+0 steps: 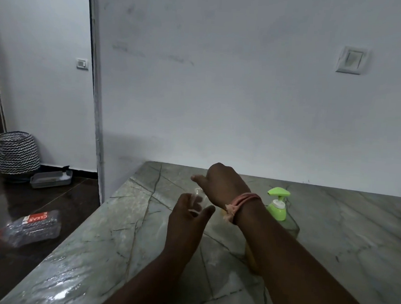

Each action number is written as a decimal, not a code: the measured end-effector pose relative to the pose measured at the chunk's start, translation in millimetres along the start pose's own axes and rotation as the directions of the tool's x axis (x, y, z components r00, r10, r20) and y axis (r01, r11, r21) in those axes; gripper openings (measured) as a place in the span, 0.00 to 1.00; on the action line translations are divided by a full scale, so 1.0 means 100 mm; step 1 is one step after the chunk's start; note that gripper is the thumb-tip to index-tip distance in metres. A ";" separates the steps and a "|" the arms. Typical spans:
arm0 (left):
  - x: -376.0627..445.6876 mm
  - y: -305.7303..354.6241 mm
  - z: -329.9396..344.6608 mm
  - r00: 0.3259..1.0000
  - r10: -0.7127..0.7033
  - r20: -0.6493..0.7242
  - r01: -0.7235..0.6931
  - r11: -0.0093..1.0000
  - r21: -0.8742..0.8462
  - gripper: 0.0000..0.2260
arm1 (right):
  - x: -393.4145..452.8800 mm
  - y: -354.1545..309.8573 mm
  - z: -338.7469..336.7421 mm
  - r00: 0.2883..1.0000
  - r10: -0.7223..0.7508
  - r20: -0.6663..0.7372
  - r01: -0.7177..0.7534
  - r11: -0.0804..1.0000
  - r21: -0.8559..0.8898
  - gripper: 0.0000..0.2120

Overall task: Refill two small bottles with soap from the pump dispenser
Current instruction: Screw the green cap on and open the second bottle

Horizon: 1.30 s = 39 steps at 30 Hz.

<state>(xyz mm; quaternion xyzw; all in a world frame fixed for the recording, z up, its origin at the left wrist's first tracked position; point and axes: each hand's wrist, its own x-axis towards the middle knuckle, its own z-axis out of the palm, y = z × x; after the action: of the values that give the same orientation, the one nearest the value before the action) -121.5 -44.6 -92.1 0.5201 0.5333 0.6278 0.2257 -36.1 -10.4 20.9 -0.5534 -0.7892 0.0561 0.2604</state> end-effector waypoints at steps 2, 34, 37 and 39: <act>0.01 -0.01 -0.03 1.000 0.013 0.025 -0.014 0.999 0.031 0.12 | -0.04 0.05 0.01 1.000 -0.012 0.016 0.012 0.999 0.037 0.22; 0.04 0.04 -0.09 0.990 0.004 0.140 0.035 0.961 -0.275 0.05 | -0.01 -0.24 -0.52 0.933 -0.184 0.309 0.223 0.970 -0.097 0.07; 0.06 0.02 -0.10 0.994 -0.013 0.104 0.045 0.952 -0.304 0.06 | -0.03 -0.25 -0.50 0.943 -0.207 0.259 0.213 0.977 0.003 0.11; 0.07 0.00 -0.10 0.995 -0.037 0.094 0.064 0.952 -0.301 0.06 | -0.06 -0.24 -0.46 0.932 -0.232 0.278 0.232 0.972 0.033 0.18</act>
<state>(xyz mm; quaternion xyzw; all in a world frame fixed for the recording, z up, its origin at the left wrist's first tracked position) -133.4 -43.1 -88.0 0.4925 0.4333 0.6730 0.3418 -33.5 -34.2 67.2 -0.4428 -0.8779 0.1025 0.1509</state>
